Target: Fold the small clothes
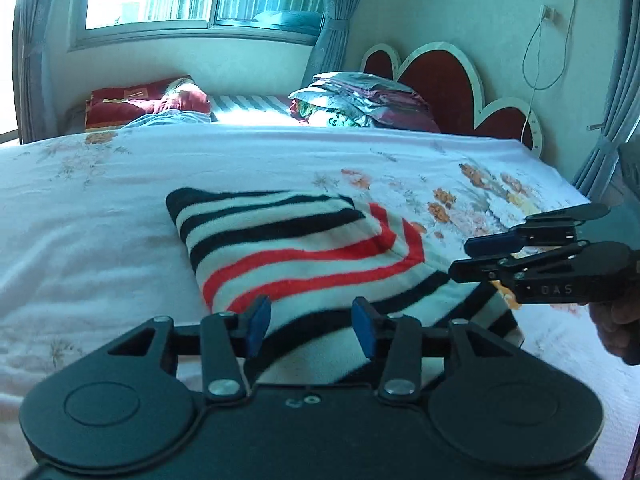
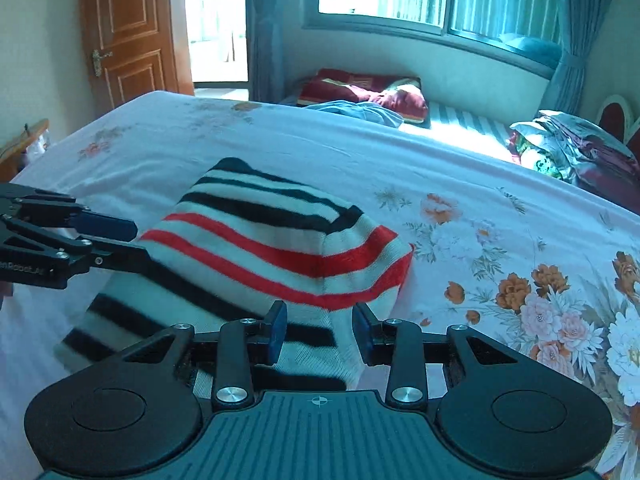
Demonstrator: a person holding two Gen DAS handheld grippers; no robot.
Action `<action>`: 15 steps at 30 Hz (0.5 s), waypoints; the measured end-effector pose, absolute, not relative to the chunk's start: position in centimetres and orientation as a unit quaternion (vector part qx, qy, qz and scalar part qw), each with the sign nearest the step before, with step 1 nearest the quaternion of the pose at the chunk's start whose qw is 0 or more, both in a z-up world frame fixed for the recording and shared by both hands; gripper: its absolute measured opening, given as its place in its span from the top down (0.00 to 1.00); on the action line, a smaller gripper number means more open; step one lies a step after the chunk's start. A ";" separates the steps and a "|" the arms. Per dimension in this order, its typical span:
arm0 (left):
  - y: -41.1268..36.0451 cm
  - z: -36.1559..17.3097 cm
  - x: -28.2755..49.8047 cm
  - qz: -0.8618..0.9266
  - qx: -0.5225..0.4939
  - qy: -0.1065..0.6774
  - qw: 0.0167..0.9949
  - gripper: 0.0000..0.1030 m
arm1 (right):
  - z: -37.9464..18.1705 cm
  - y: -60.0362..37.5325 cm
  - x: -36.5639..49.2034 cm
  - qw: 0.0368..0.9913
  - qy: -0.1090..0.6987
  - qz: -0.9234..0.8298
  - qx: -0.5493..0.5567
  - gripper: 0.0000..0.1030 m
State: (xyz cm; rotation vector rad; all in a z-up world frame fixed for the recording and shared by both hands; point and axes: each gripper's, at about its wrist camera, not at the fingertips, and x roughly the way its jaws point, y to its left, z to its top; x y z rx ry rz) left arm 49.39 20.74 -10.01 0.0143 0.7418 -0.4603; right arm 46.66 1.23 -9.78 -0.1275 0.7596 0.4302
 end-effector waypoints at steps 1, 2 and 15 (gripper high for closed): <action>20.2 -10.7 49.1 -0.209 0.027 0.370 0.905 0.57 | -10.3 1.5 46.0 0.898 0.374 0.217 -0.077 0.64; 19.8 -11.4 48.8 -0.199 0.040 0.373 0.905 0.57 | -11.2 1.8 45.8 0.893 0.386 0.210 -0.099 0.64; 19.1 -11.3 46.5 -0.146 0.040 0.362 0.920 0.55 | -12.3 -0.4 44.3 0.899 0.398 0.181 -0.038 0.64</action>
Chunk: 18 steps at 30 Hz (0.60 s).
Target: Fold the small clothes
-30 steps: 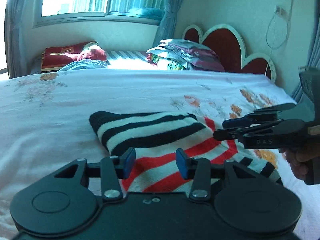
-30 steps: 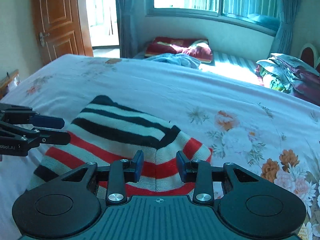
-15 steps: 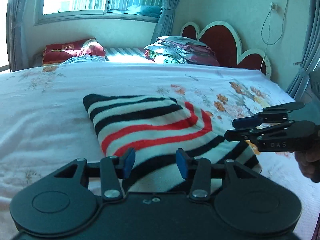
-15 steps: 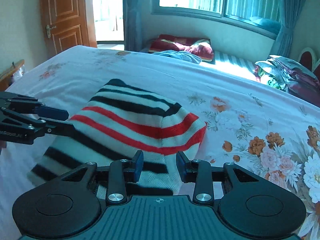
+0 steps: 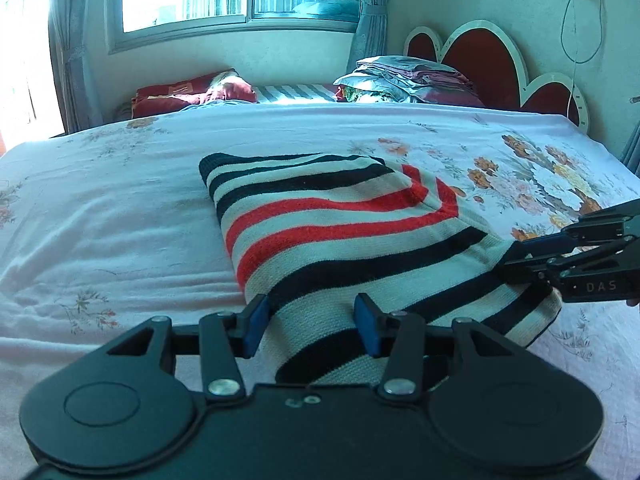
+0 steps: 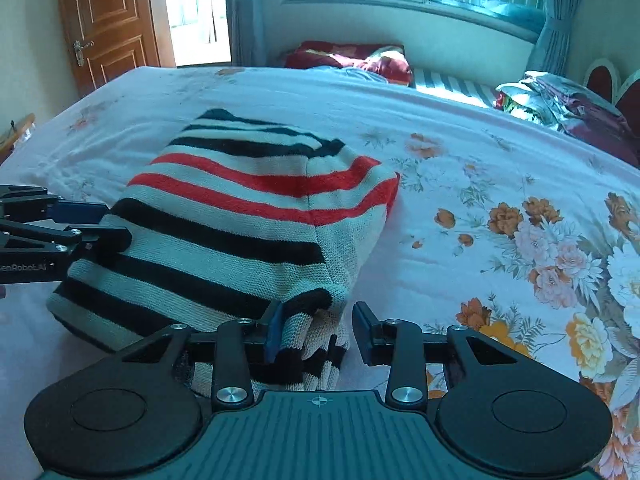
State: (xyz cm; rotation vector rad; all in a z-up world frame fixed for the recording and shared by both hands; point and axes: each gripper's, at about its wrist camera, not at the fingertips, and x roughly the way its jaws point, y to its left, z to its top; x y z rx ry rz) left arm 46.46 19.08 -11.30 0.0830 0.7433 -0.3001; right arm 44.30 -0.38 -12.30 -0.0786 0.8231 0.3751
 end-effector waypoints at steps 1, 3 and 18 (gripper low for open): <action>19.0 -11.1 46.1 -0.145 0.042 0.362 0.920 0.56 | -11.7 -0.5 43.3 0.903 0.387 0.184 -0.038 0.64; 18.8 -10.7 45.0 -0.142 0.046 0.361 0.920 0.57 | -10.9 -0.8 42.3 0.907 0.373 0.192 -0.033 0.64; 18.8 -12.4 40.2 -0.090 0.027 0.400 0.912 0.54 | -14.4 -2.3 41.0 0.888 0.425 0.179 -0.007 0.64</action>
